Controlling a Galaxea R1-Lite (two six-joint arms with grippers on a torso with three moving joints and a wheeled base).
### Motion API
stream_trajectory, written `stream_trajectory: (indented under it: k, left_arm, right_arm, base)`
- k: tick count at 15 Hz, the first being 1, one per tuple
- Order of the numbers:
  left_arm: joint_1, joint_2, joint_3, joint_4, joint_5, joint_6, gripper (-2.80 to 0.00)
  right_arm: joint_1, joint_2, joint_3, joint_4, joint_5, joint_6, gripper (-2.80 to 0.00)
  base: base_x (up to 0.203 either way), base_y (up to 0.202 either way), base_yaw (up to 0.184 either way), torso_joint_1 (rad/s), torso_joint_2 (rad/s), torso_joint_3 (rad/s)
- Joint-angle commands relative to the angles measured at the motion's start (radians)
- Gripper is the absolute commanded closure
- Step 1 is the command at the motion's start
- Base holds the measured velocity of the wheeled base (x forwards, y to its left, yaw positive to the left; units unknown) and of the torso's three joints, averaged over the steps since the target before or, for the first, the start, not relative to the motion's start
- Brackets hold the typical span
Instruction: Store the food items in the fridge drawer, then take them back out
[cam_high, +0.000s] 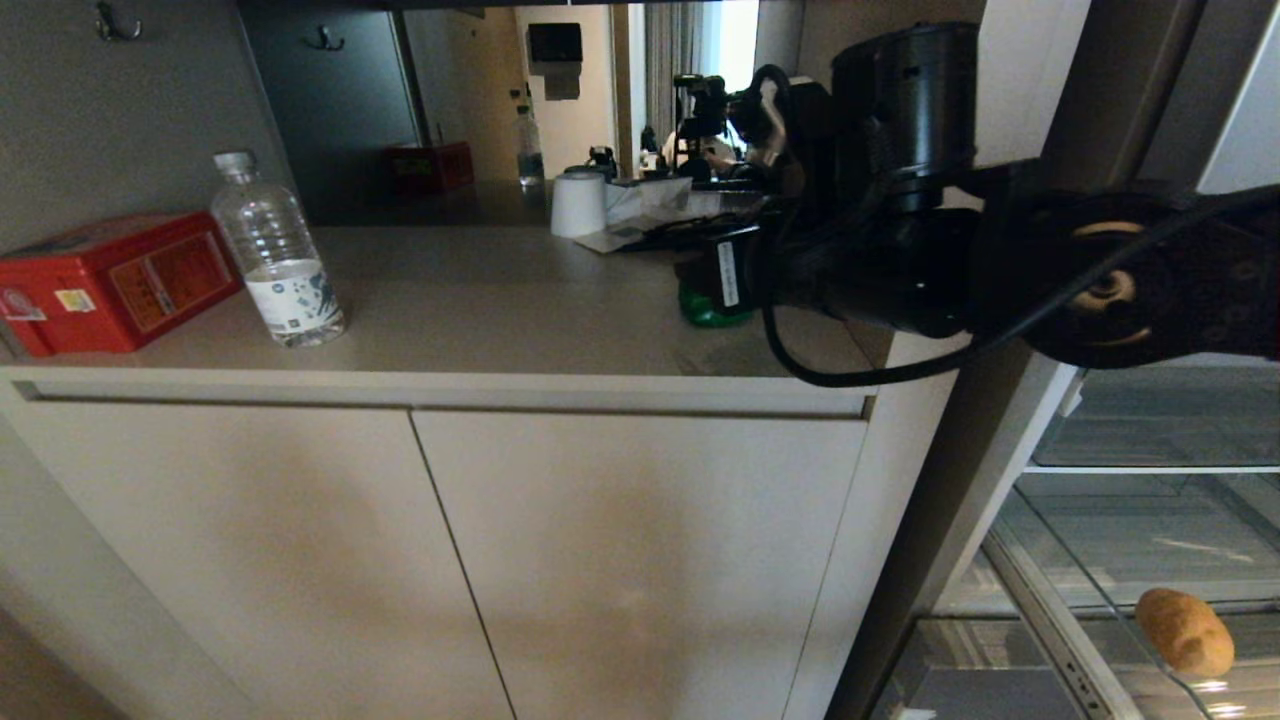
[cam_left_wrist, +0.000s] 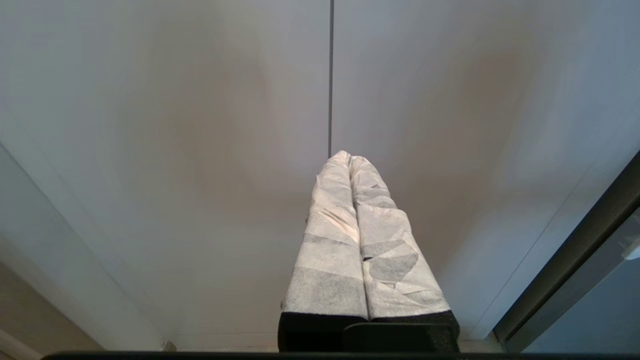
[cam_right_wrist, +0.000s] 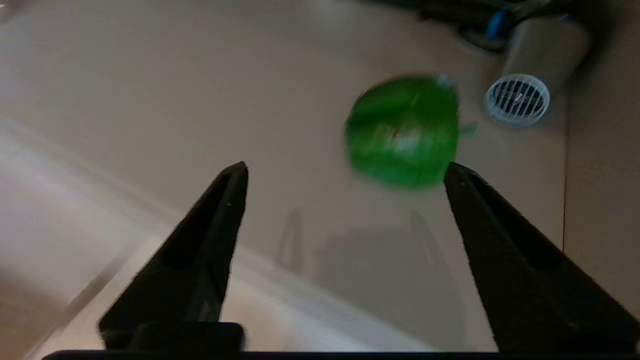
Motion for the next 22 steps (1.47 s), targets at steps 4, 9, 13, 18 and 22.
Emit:
stream_trajectory:
  k: [4,9,13,18,22]
  left_arm:
    - [0.0,0.0,0.0,0.0,0.0,0.0,0.0]
    - [0.0,0.0,0.0,0.0,0.0,0.0,0.0]
    - [0.0,0.0,0.0,0.001,0.0,0.0,0.0]
    - [0.0,0.0,0.0,0.0,0.0,0.0,0.0]
    - [0.0,0.0,0.0,0.001,0.0,0.0,0.0]
  right_arm:
    - [-0.027,0.207,-0.13,-0.176,-0.111,-0.007,-2.8]
    - [-0.107,0.297,-0.188,-0.267,-0.152,-0.007,-2.8]
    - [-0.132,0.328,-0.184,-0.329,-0.103,0.0,-2.8]
    - [-0.131,0.358,-0.186,-0.346,-0.079,0.0,-2.8]
    - [-0.131,0.393,-0.186,-0.345,-0.074,0.0,-2.8]
  base:
    - [0.0,0.0,0.0,0.0,0.0,0.0]
    - [0.0,0.0,0.0,0.0,0.0,0.0]
    - [0.0,0.0,0.0,0.0,0.0,0.0]
    - [0.0,0.0,0.0,0.0,0.0,0.0]
    - [0.0,0.0,0.0,0.0,0.0,0.0]
